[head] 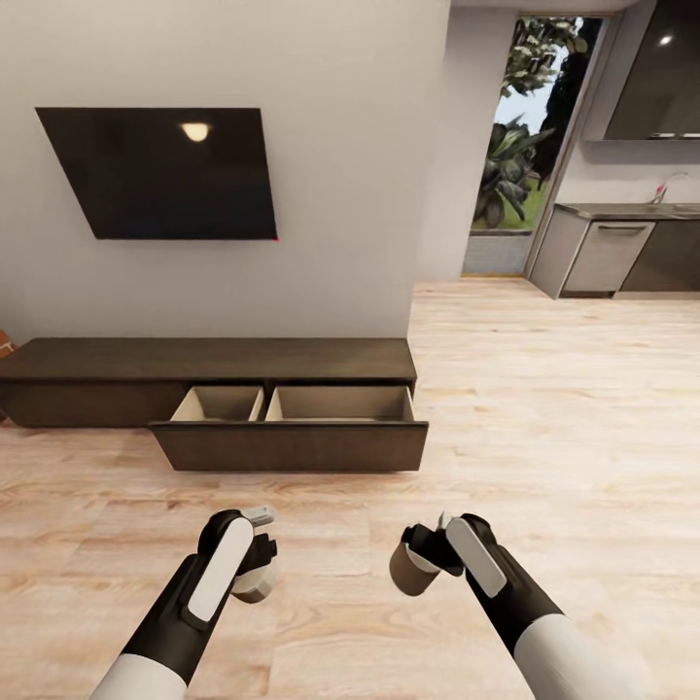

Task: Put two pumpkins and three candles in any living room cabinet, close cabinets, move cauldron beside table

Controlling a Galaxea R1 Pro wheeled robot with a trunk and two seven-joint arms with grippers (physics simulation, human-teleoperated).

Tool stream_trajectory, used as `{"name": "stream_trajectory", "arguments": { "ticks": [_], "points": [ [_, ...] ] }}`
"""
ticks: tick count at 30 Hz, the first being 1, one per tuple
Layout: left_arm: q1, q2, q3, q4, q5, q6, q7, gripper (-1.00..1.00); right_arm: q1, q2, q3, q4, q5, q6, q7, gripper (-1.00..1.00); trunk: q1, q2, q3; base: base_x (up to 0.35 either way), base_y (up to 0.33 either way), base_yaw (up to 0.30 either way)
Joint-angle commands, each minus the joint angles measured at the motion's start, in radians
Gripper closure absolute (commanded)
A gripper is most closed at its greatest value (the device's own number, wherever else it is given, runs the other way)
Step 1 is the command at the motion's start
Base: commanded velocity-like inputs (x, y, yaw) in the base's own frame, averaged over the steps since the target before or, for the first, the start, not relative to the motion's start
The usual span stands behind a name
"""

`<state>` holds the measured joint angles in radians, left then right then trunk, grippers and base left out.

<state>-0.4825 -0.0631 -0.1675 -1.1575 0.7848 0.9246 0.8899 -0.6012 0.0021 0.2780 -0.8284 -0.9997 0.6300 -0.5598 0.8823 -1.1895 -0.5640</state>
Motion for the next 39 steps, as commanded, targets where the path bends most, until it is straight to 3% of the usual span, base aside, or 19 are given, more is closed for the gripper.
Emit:
{"name": "stream_trajectory", "arguments": {
  "ticks": [1,2,5,12,34,39],
  "points": [
    [-0.001,0.0,-0.001,-0.001,0.008,0.002,0.011,1.0,0.001,0.0,0.003,-0.001,-0.009,-0.014,-0.009,1.0,0.0,-0.001,-0.001,0.257,0.0,0.0],
    [-0.001,0.0,-0.001,-0.001,0.007,0.001,0.011,1.0,0.002,-0.001,0.005,0.001,-0.012,-0.059,-0.01,1.0,0.0,-0.001,-0.001,0.158,0.0,0.0],
    [-0.001,0.0,-0.001,-0.001,0.007,0.001,0.011,1.0,0.003,-0.001,0.007,0.001,-0.013,-0.074,-0.011,1.0,0.0,-0.001,-0.001,0.062,0.0,0.0],
    [-0.001,0.0,-0.001,-0.001,0.007,0.001,0.011,1.0,0.004,-0.001,0.026,0.002,-0.014,-0.079,-0.012,1.0,0.0,-0.001,-0.001,0.147,0.0,0.0],
    [-0.001,0.0,0.0,-0.001,0.007,0.002,0.009,1.0,0.004,-0.001,0.028,0.002,-0.013,-0.08,-0.011,1.0,0.0,-0.001,-0.001,0.306,0.017,0.0],
    [-0.001,0.0,0.0,-0.005,0.008,0.002,0.009,1.0,0.004,-0.001,0.028,0.031,-0.011,-0.081,0.029,1.0,0.0,-0.001,-0.001,0.064,0.236,-0.014]
  ]
}}
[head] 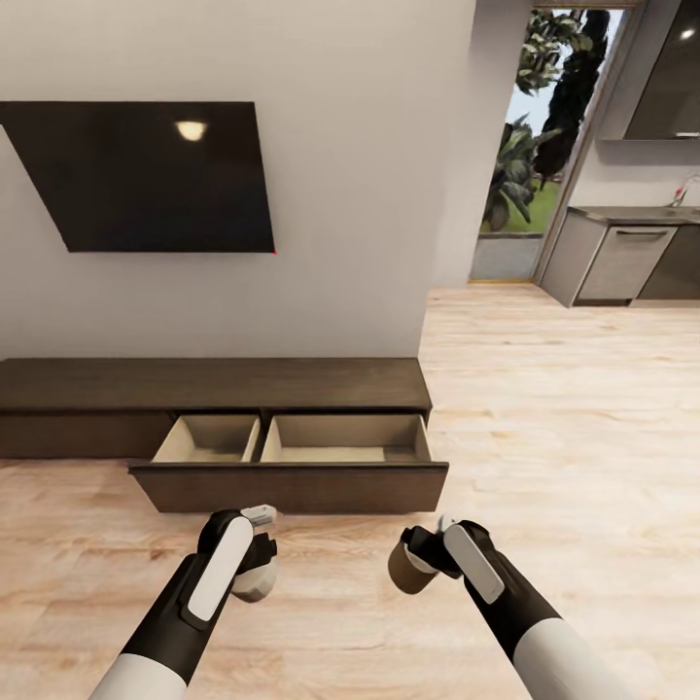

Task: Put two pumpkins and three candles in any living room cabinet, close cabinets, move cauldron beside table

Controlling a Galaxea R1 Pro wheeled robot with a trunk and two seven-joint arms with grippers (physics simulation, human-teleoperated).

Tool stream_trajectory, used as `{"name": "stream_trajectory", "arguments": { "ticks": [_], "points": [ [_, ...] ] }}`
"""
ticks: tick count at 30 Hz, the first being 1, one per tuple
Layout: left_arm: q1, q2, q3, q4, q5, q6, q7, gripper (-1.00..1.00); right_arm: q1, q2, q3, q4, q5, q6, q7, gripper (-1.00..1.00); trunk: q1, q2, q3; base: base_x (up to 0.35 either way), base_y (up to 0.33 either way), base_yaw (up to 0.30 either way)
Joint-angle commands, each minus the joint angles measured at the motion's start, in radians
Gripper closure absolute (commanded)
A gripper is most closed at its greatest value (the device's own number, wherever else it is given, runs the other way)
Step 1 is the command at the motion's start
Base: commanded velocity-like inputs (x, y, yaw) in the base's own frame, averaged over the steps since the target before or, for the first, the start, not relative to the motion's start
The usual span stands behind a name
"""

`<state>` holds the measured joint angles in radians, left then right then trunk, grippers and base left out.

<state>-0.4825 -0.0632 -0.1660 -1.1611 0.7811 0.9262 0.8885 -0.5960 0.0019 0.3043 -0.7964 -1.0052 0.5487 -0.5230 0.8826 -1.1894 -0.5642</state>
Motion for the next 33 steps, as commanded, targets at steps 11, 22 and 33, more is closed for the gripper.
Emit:
{"name": "stream_trajectory", "arguments": {
  "ticks": [11,22,33],
  "points": [
    [-0.001,0.0,-0.001,-0.005,0.01,0.0,0.01,1.0,-0.001,0.0,0.003,0.014,-0.004,0.0,0.023,1.0,0.0,-0.001,-0.002,0.101,0.032,-0.028],
    [-0.001,0.0,0.002,-0.014,0.011,-0.001,0.012,1.0,-0.002,-0.001,0.104,0.0,0.0,0.001,0.019,1.0,-0.023,0.041,0.017,0.035,0.0,0.0],
    [-0.015,-0.001,-0.002,-0.18,0.014,0.048,0.073,1.0,-0.002,0.001,0.188,-0.266,-0.004,0.148,-0.188,1.0,-0.065,0.118,0.051,0.0,0.0,0.0]
  ]
}}
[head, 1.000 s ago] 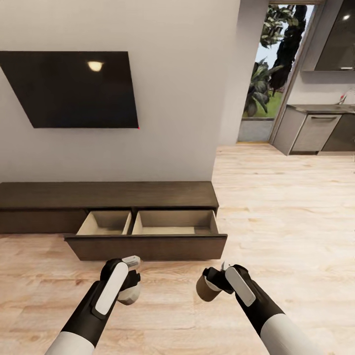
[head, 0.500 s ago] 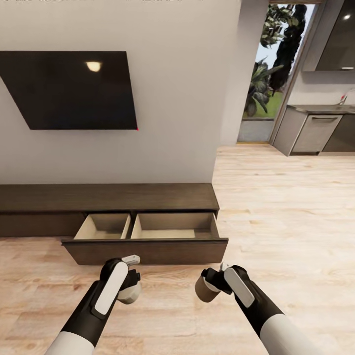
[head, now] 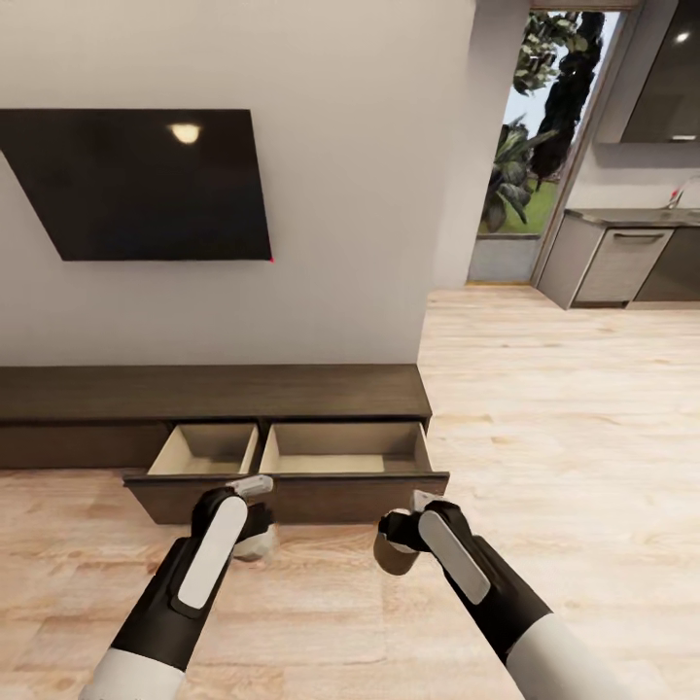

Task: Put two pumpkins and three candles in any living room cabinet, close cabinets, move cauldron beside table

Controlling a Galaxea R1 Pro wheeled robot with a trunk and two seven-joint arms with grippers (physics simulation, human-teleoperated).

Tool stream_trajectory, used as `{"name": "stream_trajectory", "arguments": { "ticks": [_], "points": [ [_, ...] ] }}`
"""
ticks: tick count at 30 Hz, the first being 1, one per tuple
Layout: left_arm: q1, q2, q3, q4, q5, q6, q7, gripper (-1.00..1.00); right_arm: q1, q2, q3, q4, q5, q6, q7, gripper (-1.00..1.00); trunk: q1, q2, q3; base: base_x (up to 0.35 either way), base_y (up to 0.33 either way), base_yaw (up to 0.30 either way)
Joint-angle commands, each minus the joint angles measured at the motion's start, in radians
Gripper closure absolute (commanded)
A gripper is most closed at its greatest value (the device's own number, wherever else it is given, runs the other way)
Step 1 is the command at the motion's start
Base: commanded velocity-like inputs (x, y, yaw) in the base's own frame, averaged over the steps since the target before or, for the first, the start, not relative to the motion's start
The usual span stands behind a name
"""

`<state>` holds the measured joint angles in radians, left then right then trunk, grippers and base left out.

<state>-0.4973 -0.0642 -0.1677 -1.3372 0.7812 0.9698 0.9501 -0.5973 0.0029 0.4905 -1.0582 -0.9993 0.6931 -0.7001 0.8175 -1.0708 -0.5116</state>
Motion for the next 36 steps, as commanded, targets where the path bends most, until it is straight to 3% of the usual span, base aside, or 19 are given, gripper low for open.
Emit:
{"name": "stream_trajectory", "arguments": {
  "ticks": [1,4,7,10,16,22,36],
  "points": [
    [-0.007,0.0,0.0,-0.026,0.016,0.013,0.038,1.0,-0.002,0.0,-0.001,-0.063,-0.016,0.037,-0.043,1.0,-0.004,0.007,0.002,0.0,0.0,0.0],
    [-0.036,-0.001,0.0,-0.046,0.017,0.02,0.062,1.0,-0.004,0.0,-0.028,-0.192,-0.024,0.122,-0.079,1.0,-0.015,0.028,0.011,0.0,0.0,0.0],
    [-0.068,-0.006,0.0,-0.048,0.024,0.02,0.066,1.0,-0.009,0.0,-0.091,-0.239,-0.025,0.181,-0.085,1.0,-0.027,0.049,0.021,0.0,0.0,0.0],
    [-0.078,-0.011,-0.005,-0.044,0.027,0.019,0.063,1.0,-0.018,0.0,-0.113,-0.244,-0.021,0.223,-0.086,1.0,-0.038,0.07,0.03,0.0,0.0,0.0],
    [-0.08,-0.014,-0.082,0.002,0.03,-0.003,0.062,1.0,-0.02,-0.001,-0.115,-0.255,-0.008,0.229,-0.086,1.0,-0.061,0.112,0.049,0.0,0.0,0.0],
    [-0.079,-0.013,-0.146,0.04,0.029,-0.075,0.061,1.0,-0.021,0.0,-0.107,-0.247,-0.007,0.18,-0.076,1.0,-0.061,0.112,0.049,0.004,0.0,0.0],
    [-0.079,-0.008,-0.152,0.075,0.029,-0.083,0.061,1.0,-0.02,0.0,-0.105,-0.245,-0.005,0.171,-0.075,1.0,-0.061,0.112,0.049,0.147,0.0,0.0]
  ]
}}
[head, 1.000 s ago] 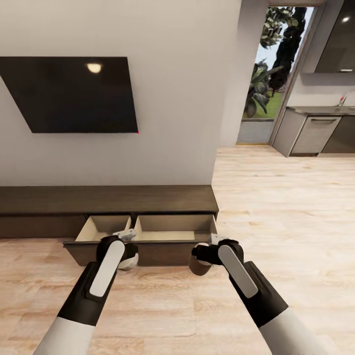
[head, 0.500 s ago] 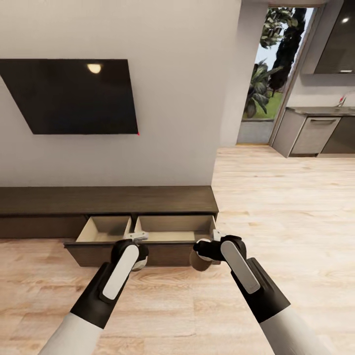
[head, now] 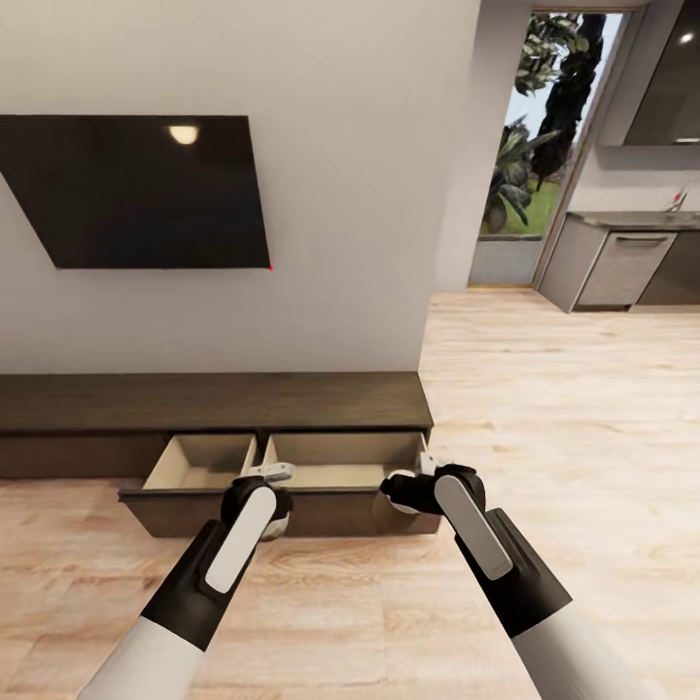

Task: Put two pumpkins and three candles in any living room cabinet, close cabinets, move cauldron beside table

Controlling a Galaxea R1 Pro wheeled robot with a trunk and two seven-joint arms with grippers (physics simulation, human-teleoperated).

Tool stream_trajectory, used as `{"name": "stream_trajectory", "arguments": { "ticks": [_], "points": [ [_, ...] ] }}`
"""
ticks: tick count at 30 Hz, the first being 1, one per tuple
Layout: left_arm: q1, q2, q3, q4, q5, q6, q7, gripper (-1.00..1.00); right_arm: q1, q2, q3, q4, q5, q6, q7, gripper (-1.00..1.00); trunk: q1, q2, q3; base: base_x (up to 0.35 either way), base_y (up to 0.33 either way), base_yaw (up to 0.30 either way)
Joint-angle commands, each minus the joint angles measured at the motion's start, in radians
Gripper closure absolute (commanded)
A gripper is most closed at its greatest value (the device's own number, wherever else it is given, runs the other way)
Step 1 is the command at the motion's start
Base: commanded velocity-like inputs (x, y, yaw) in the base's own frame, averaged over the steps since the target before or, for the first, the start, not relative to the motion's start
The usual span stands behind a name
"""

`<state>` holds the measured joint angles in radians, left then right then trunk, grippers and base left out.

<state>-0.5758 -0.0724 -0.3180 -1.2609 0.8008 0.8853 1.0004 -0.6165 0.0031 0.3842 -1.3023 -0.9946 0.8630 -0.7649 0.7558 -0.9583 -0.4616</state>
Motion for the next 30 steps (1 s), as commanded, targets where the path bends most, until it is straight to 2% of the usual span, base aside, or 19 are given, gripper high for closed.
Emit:
{"name": "stream_trajectory", "arguments": {
  "ticks": [1,7,30],
  "points": [
    [-0.001,0.0,-0.001,-0.001,0.009,0.002,0.01,1.0,-0.001,0.0,0.001,-0.001,-0.01,0.001,-0.01,1.0,0.0,-0.001,-0.001,0.125,0.0,0.0],
    [-0.001,0.002,0.004,0.0,0.009,0.002,0.01,1.0,-0.001,0.0,0.001,-0.002,-0.01,0.001,-0.011,1.0,0.0,-0.001,-0.001,0.231,0.0,0.0],
    [-0.001,0.002,-0.001,0.0,0.009,0.003,0.01,1.0,0.007,0.0,0.002,0.017,-0.01,0.0,-0.01,1.0,0.0,-0.001,-0.001,0.332,-0.001,0.0]
  ]
}}
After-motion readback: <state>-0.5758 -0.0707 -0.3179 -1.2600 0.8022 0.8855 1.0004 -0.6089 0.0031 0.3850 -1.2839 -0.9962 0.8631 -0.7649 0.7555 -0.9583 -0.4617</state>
